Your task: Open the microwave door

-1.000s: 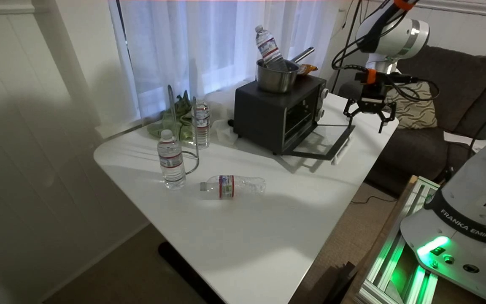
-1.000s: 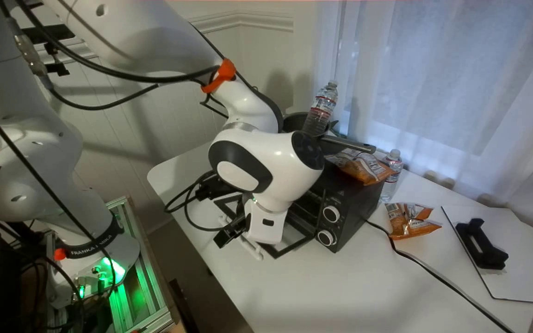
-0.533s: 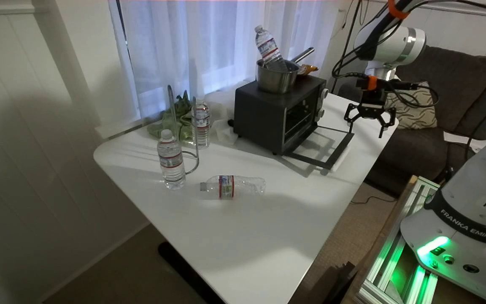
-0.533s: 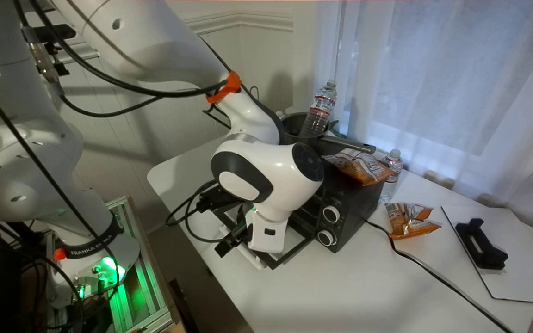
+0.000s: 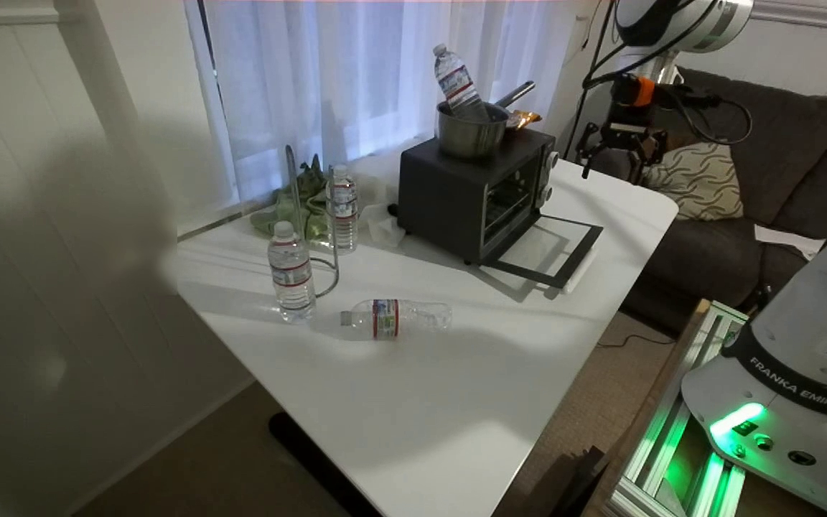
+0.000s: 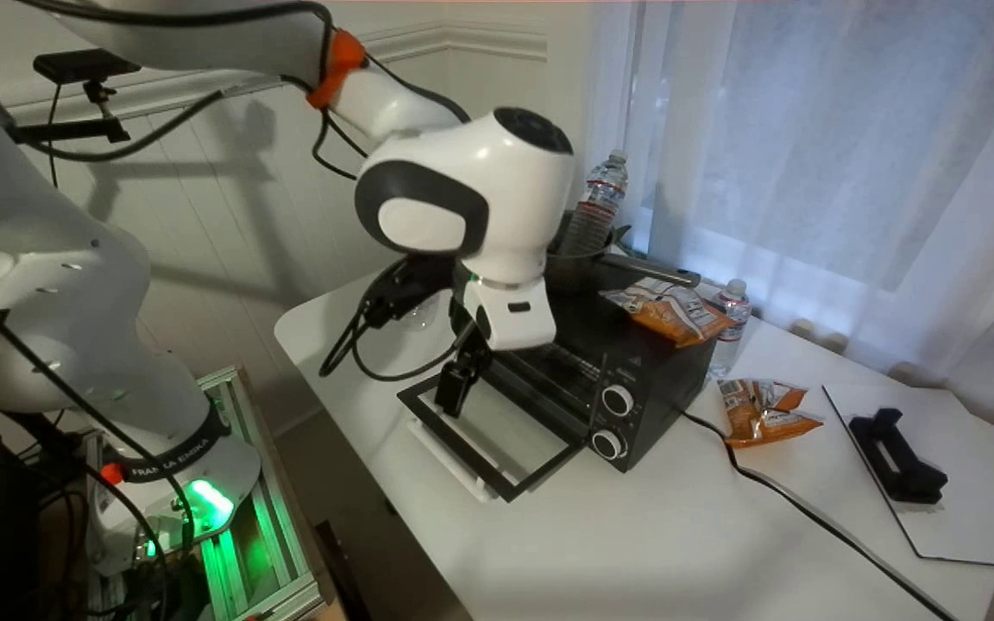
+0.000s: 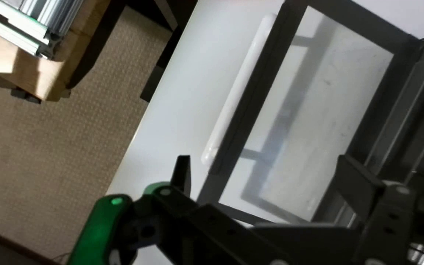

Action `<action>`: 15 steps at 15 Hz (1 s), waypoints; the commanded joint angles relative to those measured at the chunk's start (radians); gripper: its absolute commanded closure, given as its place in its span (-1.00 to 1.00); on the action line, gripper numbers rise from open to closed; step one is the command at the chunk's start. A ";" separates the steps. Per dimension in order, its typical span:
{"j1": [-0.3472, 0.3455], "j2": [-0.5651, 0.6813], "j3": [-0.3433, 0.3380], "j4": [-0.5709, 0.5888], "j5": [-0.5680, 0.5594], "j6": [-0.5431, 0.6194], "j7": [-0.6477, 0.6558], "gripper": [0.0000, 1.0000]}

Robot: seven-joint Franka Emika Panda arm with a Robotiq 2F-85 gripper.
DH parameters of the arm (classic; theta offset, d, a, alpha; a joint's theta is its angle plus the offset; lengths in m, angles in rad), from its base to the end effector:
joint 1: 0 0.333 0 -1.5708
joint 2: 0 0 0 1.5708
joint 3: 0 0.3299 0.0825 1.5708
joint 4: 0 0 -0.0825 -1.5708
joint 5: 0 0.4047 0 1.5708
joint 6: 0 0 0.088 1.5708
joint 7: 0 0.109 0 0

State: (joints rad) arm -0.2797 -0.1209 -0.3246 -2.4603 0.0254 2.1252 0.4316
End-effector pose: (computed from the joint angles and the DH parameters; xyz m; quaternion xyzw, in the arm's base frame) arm 0.3744 -0.2553 0.3204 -0.8609 0.4959 0.1072 0.0384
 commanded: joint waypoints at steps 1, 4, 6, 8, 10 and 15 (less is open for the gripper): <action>-0.008 -0.243 0.065 -0.118 -0.067 0.021 -0.030 -1.00; -0.012 -0.380 0.112 -0.171 -0.070 0.024 -0.099 -1.00; -0.007 -0.452 0.130 -0.202 -0.053 0.049 -0.150 -1.00; 0.001 -0.510 0.134 -0.228 -0.032 0.087 -0.209 -1.00; -0.013 -0.442 0.147 -0.175 -0.031 0.052 -0.180 -1.00; -0.013 -0.483 0.147 -0.206 -0.031 0.067 -0.200 -1.00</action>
State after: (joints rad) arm -0.2791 -0.6059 -0.1905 -2.6678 -0.0150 2.1940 0.2392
